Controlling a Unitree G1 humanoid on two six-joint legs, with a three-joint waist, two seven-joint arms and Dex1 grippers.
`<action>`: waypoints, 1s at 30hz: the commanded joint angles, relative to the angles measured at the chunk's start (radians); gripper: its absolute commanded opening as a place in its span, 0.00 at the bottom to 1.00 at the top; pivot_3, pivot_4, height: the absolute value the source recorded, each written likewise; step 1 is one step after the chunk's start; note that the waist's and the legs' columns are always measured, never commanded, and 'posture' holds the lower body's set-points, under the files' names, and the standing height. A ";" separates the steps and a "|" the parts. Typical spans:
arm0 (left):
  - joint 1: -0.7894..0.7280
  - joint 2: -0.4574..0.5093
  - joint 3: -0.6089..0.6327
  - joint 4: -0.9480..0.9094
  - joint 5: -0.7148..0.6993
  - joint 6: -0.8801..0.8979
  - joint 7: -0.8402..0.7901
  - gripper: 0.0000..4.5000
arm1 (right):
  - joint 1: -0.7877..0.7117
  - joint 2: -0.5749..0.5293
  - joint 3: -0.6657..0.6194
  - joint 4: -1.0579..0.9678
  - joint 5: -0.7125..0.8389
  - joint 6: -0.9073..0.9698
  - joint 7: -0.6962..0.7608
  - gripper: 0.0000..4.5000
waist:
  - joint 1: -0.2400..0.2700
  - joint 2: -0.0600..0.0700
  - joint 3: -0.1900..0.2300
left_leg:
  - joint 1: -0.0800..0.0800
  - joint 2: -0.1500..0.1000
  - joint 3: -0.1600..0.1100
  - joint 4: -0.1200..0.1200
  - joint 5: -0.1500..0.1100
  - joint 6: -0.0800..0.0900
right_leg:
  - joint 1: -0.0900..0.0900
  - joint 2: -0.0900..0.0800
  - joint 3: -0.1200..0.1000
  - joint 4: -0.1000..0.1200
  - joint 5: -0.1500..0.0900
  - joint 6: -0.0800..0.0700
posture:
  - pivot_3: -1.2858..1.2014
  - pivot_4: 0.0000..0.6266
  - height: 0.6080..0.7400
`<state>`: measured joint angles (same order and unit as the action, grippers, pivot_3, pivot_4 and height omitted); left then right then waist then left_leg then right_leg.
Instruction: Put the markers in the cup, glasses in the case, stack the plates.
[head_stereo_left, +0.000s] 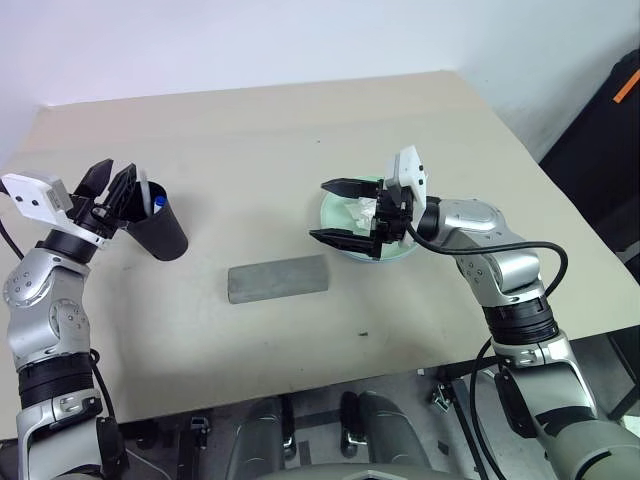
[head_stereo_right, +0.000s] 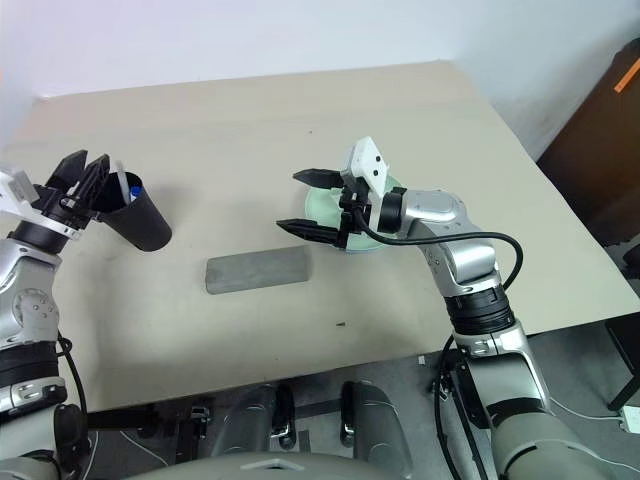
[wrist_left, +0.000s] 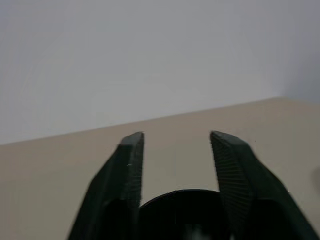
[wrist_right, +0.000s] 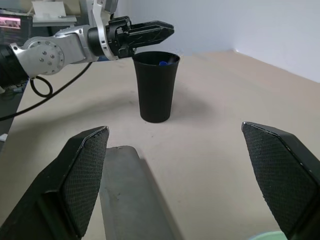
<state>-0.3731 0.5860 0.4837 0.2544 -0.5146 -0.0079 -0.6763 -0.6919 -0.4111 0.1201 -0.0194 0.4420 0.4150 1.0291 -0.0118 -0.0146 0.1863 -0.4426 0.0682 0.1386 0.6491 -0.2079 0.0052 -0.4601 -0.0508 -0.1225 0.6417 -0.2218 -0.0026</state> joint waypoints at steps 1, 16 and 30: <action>0.011 0.007 0.008 -0.026 -0.005 -0.002 0.002 0.82 | -0.006 -0.004 -0.013 -0.026 -0.002 -0.027 0.001 1.00 | 0.000 0.000 0.000 | 0.000 0.000 0.000 0.000 0.000 0.000 | 0.000 0.000 0.000 0.000 0.000 0.000 | 0.52 0.24 1.00; 0.269 0.152 0.142 -0.475 -0.217 0.236 -0.076 1.00 | -0.028 -0.029 -0.075 0.042 0.021 -0.029 0.026 1.00 | 0.000 0.000 0.000 | 0.000 0.000 0.000 0.000 -0.002 -0.003 | -0.001 -0.001 0.001 0.001 0.000 -0.001 | 0.52 0.24 1.00; 0.376 0.106 -0.043 -0.503 -0.216 0.270 -0.268 1.00 | 0.156 -0.085 -0.164 -0.087 0.122 0.034 0.022 1.00 | 0.004 0.002 0.000 | 0.000 0.000 0.000 -0.002 -0.002 -0.003 | 0.000 -0.001 0.001 -0.003 -0.002 -0.003 | 0.52 0.24 1.00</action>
<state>0.0218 0.6940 0.4652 -0.2707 -0.7643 0.2999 -0.9195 -0.5421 -0.4850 -0.0177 -0.0471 0.5379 0.4383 1.0629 -0.0077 -0.0127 0.1861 -0.4428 0.0682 0.1386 0.6473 -0.2098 0.0022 -0.4603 -0.0517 -0.1220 0.6383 -0.2240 -0.0057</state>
